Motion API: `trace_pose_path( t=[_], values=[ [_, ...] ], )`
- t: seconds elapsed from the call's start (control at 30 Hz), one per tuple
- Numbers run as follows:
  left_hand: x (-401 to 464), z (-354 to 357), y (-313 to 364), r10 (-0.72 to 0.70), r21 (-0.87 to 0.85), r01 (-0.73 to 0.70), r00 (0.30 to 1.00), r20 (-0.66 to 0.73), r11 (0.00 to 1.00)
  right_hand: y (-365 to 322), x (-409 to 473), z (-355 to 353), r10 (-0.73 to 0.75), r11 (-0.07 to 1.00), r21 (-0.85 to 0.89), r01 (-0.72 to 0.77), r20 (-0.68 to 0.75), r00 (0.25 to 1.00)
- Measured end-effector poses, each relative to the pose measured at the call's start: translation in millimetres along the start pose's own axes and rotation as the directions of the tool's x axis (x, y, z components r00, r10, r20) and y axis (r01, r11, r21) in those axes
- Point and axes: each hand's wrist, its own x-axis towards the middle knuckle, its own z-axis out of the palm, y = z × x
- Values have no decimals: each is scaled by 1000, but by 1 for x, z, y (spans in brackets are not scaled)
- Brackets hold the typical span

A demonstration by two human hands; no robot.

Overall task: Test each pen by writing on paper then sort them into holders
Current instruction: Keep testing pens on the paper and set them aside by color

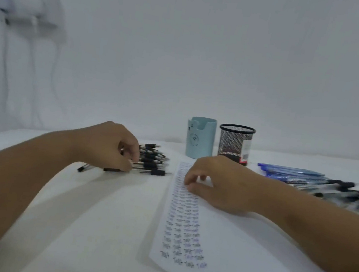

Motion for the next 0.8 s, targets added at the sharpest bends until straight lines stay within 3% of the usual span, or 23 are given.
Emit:
trace_pose_path(
  t=[0.23, 0.43, 0.53, 0.63, 0.8],
  values=[
    [0, -18, -48, -212, 64, 214, 977, -40, 975, 7, 0, 5, -32, 999, 6, 32, -28, 999],
    [-1, -8, -63, -310, -112, 314, 949, 54, 943, 11, 0, 7, -37, 999, 20, 38, -37, 999],
    [2, -7, -68, -361, -214, 337, 929, -85, 917, 12, 0, 8, -42, 999, 30, 43, -49, 998],
    [1, -4, -83, -424, -119, 407, 878, -223, 906, 12, 0, 8, -37, 999, 26, 38, -44, 998],
    [-1, 7, -95, -481, -101, 471, 869, -120, 876, 11, -1, 7, -40, 999, 28, 41, -44, 998]
  ],
)
